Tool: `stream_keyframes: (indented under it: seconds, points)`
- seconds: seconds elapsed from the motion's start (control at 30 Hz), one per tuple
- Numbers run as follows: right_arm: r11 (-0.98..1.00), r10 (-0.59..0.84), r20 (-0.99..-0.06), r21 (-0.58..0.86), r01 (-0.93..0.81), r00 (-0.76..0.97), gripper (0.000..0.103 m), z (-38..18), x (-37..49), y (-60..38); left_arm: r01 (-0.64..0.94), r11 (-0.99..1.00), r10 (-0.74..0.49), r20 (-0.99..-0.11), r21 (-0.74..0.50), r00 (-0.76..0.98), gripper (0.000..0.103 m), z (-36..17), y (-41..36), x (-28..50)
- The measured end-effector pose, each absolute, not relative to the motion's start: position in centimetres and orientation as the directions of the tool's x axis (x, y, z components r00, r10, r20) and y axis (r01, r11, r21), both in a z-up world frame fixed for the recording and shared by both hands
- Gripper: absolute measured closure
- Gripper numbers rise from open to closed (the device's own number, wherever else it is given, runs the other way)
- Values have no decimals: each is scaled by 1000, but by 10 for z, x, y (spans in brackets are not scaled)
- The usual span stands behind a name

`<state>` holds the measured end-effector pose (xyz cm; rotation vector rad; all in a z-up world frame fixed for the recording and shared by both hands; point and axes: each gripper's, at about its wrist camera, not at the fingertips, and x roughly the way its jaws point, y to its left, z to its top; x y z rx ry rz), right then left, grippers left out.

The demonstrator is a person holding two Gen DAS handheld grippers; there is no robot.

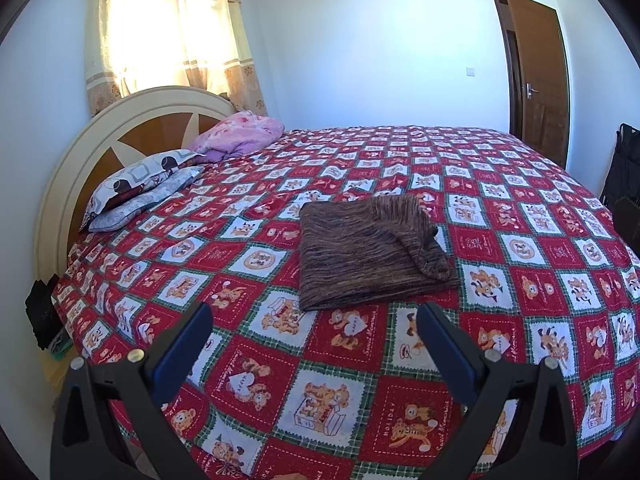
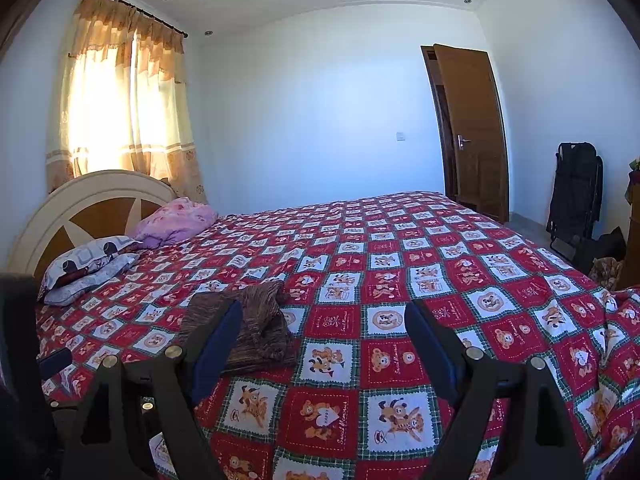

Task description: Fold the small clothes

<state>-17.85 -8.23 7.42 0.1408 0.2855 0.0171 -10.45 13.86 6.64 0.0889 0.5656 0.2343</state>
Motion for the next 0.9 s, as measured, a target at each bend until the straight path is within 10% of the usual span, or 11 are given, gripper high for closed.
stream_keyframes:
  seconds: [0.9]
  points:
    - [991,38,-287,137,2,957,19,69,-177,-80,-183,979,200,-561,88,803,0,60,139,-102]
